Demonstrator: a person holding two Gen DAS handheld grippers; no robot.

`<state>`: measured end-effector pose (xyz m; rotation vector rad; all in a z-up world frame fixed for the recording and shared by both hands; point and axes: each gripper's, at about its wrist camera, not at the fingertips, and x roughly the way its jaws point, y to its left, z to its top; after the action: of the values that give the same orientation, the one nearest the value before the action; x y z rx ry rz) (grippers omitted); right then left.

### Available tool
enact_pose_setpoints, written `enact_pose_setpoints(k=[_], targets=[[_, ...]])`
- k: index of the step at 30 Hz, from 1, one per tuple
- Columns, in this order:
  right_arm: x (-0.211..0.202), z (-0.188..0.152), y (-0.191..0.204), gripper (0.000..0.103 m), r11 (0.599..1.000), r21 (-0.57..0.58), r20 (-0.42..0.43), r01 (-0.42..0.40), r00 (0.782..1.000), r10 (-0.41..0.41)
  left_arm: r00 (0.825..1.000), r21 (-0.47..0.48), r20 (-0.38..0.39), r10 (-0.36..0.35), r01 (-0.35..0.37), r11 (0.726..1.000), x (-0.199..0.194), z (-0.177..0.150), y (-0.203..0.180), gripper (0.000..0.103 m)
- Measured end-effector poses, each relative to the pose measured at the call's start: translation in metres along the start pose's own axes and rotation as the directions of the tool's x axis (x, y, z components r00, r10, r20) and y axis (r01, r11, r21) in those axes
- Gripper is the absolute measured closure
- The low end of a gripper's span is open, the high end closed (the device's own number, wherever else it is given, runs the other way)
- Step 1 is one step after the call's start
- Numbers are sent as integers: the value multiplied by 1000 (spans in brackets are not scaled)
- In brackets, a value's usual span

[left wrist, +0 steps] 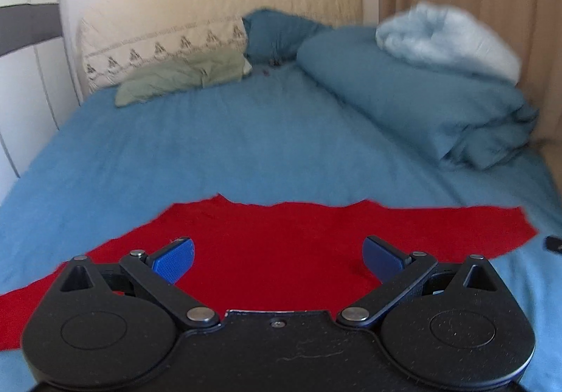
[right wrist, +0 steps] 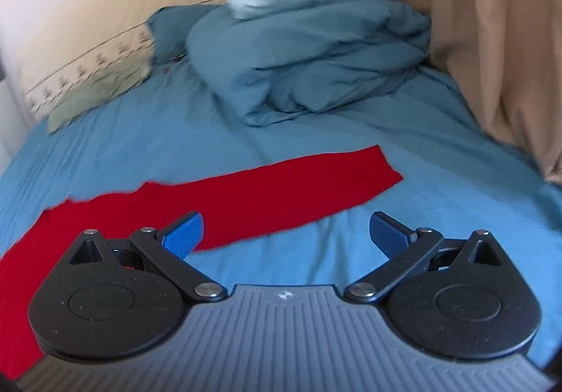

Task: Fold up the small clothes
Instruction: 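Grasp the red sweater's sleeve cuff with the right gripper and lift it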

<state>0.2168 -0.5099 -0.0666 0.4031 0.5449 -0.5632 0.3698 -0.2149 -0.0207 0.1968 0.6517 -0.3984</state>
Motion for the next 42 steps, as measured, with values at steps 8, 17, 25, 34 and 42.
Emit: enact_pose_setpoints(k=[8,17,25,34,42], targets=[[122,-18,-37,0,979,139,-40,148,989,-143,985,-67,-159,-61,51,996,153,-15,-4,2],[155,-10,-41,40,951,127,-67,281,959,-274,955,-33,-292,-58,50,998,210,-11,-36,2],[156,19,-27,83,950,49,-115,307,947,-300,932,27,-362,-27,39,999,234,-12,-43,0],[102,95,115,83,998,-60,57,11,998,-8,943,-44,-327,-64,52,998,179,27,40,0],[91,57,336,83,834,-168,-67,-526,850,523,948,-101,-311,67,-104,989,115,14,191,0]])
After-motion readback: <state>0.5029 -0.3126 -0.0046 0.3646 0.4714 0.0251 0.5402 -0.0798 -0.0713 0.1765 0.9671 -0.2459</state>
